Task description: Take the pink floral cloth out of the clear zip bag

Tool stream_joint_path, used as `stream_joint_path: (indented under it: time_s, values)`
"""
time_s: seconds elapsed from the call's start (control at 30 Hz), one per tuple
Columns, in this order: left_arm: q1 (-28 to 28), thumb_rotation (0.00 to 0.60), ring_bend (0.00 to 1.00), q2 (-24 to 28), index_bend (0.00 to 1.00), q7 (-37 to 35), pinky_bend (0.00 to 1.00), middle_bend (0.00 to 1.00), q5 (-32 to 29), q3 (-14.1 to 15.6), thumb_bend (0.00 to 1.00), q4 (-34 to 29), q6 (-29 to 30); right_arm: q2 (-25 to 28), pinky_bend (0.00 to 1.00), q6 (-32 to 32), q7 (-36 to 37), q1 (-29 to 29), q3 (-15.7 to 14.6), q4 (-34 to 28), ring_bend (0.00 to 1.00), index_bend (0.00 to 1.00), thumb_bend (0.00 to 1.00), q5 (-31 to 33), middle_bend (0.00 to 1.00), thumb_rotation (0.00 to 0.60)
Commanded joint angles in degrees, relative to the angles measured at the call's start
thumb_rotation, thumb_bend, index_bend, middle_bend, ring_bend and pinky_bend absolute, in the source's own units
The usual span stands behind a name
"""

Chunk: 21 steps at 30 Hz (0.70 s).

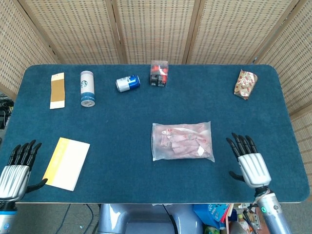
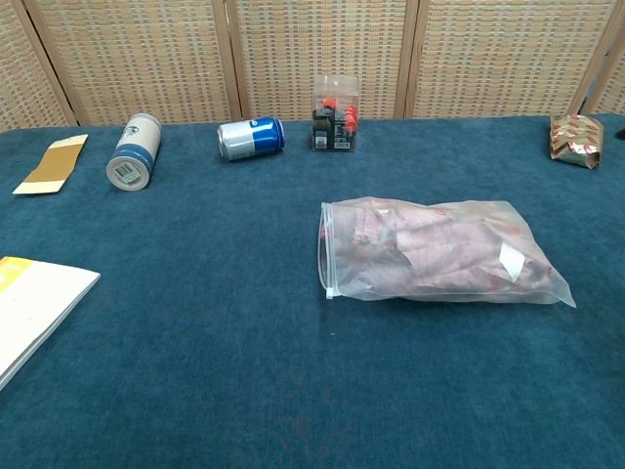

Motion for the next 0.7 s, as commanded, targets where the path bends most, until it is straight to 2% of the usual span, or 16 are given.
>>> stream_joint_path:
  time_s: [0.03,0.17,0.27,0.47,0.7]
  values:
    - [-0.2,0.6,0.0,-0.3,0.0,0.4,0.0,0.0,-0.6,-0.3,0.09,0.1,-0.4,-1.2,0.0,-9.1,-1.9,6.8,3.3,-0.7,0.0,0.0,0.0,5.6,0.0,0.6]
    - [-0.3,0.6,0.0,-0.5,0.0,0.8,0.0,0.0,-1.3,-0.6,0.09,0.1,-0.6,-2.0,0.0,-16.2,-2.4,11.0,4.6,-1.6,0.0,0.0,0.0,11.5,0.0,0.6]
    - [-0.4,0.6,0.0,-0.8,0.0,1.4,0.0,0.0,-1.9,-0.8,0.09,0.1,-0.7,-4.0,0.0,-20.5,-7.5,14.9,5.3,-0.7,0.0,0.0,0.0,17.1,0.0,0.6]
    - [-0.6,0.6,0.0,-1.1,0.0,2.0,0.0,0.0,-2.4,-0.9,0.09,0.2,-1.1,-9.2,0.0,-20.9,-14.8,19.3,6.3,2.5,0.0,0.0,0.0,25.2,0.0,0.6]
    - [-0.8,0.6,0.0,-1.1,0.0,2.5,0.0,0.0,-3.3,-1.0,0.09,0.3,-1.8,-12.8,0.0,-20.8,-18.7,22.6,7.0,5.6,0.0,0.0,0.0,32.8,0.0,0.6]
